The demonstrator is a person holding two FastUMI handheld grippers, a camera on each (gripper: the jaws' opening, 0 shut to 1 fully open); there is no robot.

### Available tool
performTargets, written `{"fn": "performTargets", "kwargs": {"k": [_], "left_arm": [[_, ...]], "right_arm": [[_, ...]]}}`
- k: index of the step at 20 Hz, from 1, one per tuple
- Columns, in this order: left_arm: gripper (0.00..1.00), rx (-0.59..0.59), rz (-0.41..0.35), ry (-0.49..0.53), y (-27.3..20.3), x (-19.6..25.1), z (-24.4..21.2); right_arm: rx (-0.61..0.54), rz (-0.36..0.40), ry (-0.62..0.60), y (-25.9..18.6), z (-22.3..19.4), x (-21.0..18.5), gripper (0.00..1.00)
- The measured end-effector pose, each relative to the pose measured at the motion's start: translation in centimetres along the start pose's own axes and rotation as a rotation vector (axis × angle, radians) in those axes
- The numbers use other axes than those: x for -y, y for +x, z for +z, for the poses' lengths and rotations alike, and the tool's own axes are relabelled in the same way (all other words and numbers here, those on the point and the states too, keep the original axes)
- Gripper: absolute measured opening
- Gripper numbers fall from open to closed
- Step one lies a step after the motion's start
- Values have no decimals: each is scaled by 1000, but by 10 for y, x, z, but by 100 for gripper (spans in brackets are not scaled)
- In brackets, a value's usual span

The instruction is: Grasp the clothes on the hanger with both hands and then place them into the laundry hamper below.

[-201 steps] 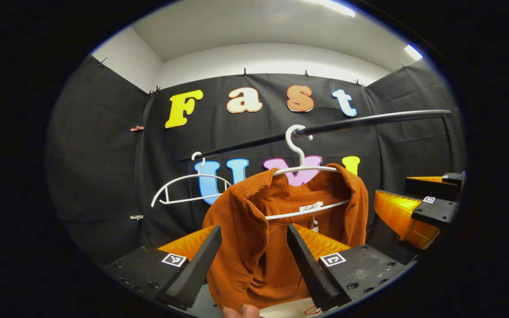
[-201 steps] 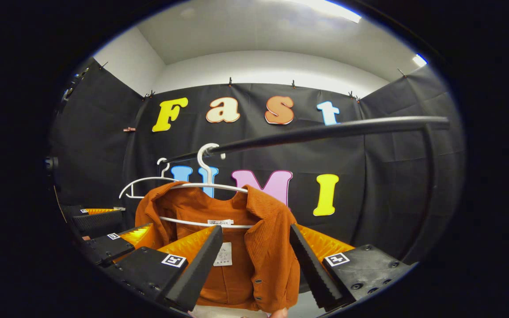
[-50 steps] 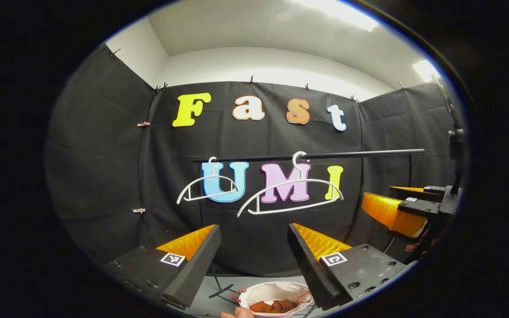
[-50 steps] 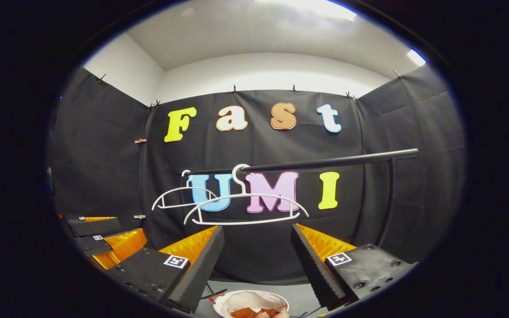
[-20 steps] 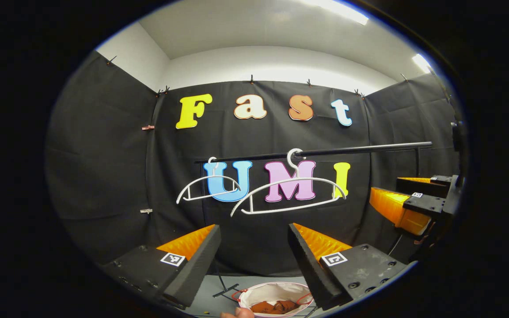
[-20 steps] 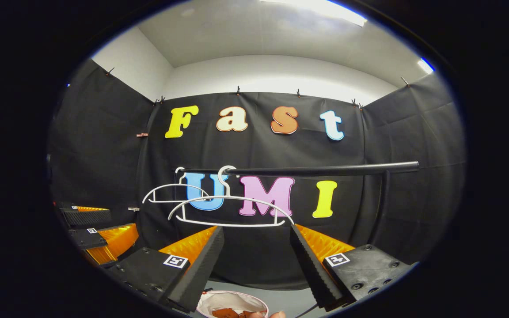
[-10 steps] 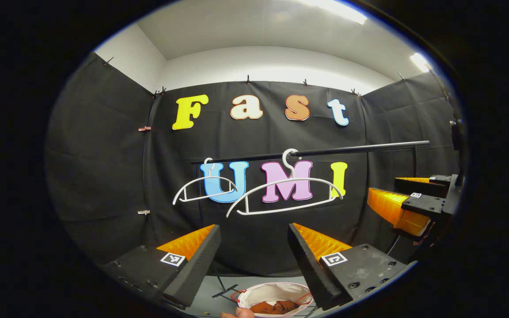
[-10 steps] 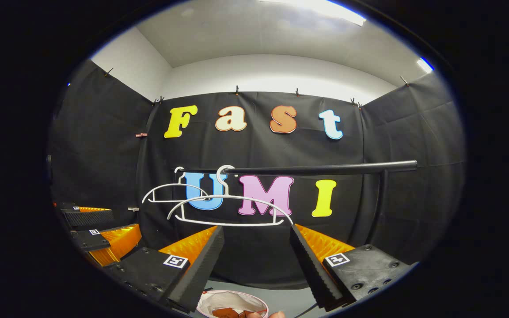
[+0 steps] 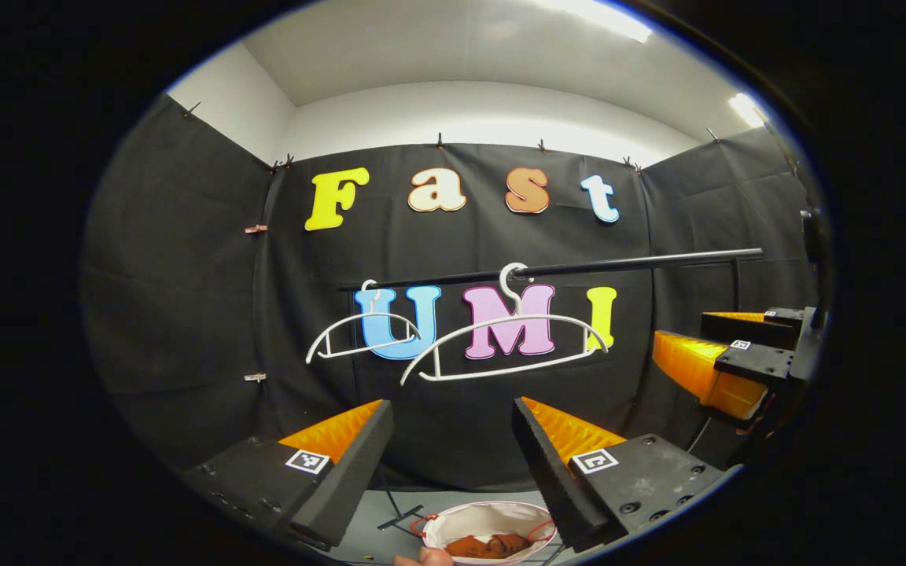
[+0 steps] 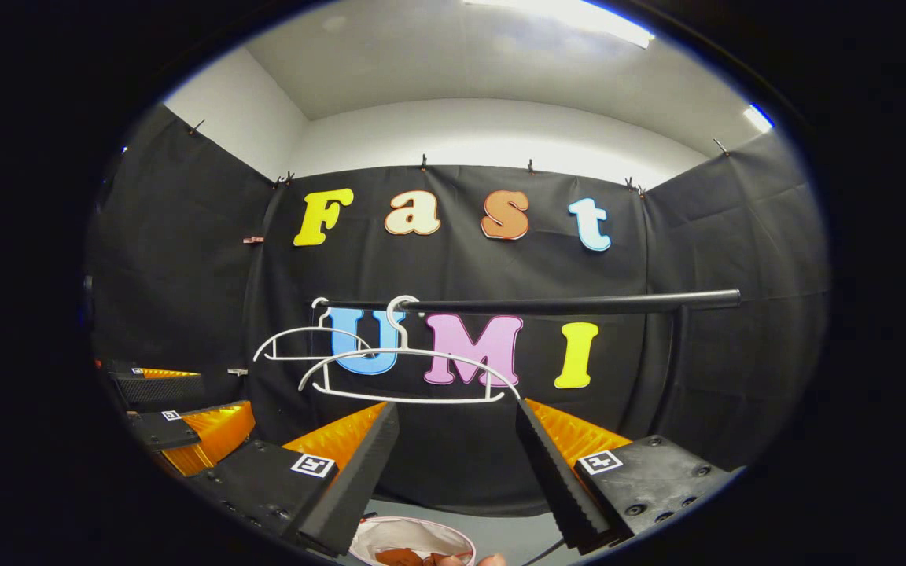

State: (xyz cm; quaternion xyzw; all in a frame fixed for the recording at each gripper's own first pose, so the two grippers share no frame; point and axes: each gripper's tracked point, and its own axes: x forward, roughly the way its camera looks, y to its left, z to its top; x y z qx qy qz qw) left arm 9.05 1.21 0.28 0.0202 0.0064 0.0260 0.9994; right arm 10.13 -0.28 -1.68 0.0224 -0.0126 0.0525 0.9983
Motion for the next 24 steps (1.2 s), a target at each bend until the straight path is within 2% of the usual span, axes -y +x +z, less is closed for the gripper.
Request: {"fn": "performTargets", "kwargs": {"k": [3,9,11,16,17,23,24], "left_arm": [[96,3,3,1,-1,-1,2],[96,6,-3,-1,0,3,2],[96,8,-12,1,2,6,0],[96,19,-14,-4,8,9,-2],[96,23,-18,-7,9,11,-1],[94,-9,-38,2,11,19,-11],[96,-15,-43,2,11,22,-13]], "right_arm": [[-3,-1,7,-1,-2,2,99],[0,-7,10,-3,-1,5,94],[-7,-8,16,-6,-5,5,96],[-49,-18,37,-9,-19,11,94],[-47,-23,40,-10,-19,14,96],[-56,-34,42,-13,-26,20,96],[-59,-38,42,-13,-28,22,96]]}}
